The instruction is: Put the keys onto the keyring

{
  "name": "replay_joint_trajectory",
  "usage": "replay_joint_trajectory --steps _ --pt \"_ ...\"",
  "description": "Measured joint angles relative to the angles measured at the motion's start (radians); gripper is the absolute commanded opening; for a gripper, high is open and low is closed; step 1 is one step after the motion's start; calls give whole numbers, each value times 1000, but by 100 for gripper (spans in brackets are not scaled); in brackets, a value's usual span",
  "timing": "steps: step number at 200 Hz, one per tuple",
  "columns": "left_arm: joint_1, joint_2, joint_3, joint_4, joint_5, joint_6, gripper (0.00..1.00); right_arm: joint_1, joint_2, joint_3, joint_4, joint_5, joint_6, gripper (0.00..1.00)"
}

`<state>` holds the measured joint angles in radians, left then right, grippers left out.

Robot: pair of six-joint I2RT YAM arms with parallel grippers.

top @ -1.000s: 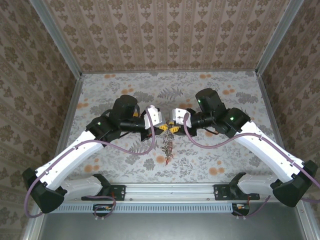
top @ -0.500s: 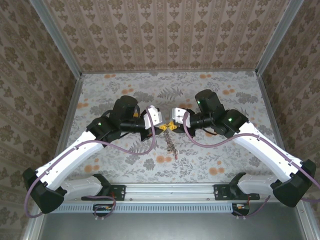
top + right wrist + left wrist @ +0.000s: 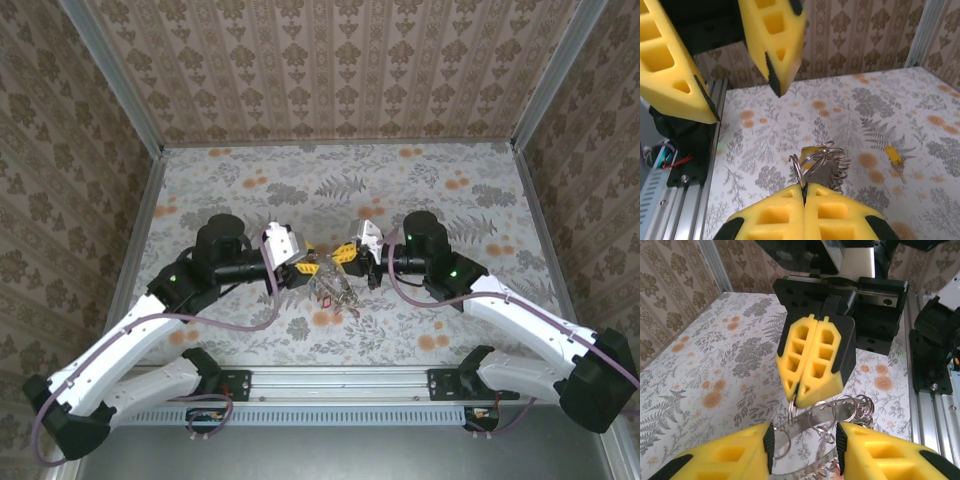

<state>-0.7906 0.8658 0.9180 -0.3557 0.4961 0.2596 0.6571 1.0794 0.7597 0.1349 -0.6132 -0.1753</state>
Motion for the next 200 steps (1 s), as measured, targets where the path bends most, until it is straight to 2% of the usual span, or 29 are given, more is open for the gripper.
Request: replay_joint_trajectory --steps 30,79,98,118,142,196,200 --pt "0 -19 -59 27 -3 -32 43 0 -11 -27 80 0 57 0" --pt "0 60 -68 70 -36 -27 43 0 -13 -49 145 -10 98 0" --pt "1 92 -55 84 -49 -10 37 0 -13 -54 154 -20 102 0" --pt "7 128 -37 106 -47 7 25 0 -14 -58 154 -24 101 0" --pt "7 168 -25 119 -21 6 0 -5 -14 -60 157 -22 101 0" --pt "14 198 -3 104 5 26 0 -8 -16 -63 144 -23 63 0" --pt "14 197 -3 102 5 28 4 -8 -17 -63 140 -23 55 0"
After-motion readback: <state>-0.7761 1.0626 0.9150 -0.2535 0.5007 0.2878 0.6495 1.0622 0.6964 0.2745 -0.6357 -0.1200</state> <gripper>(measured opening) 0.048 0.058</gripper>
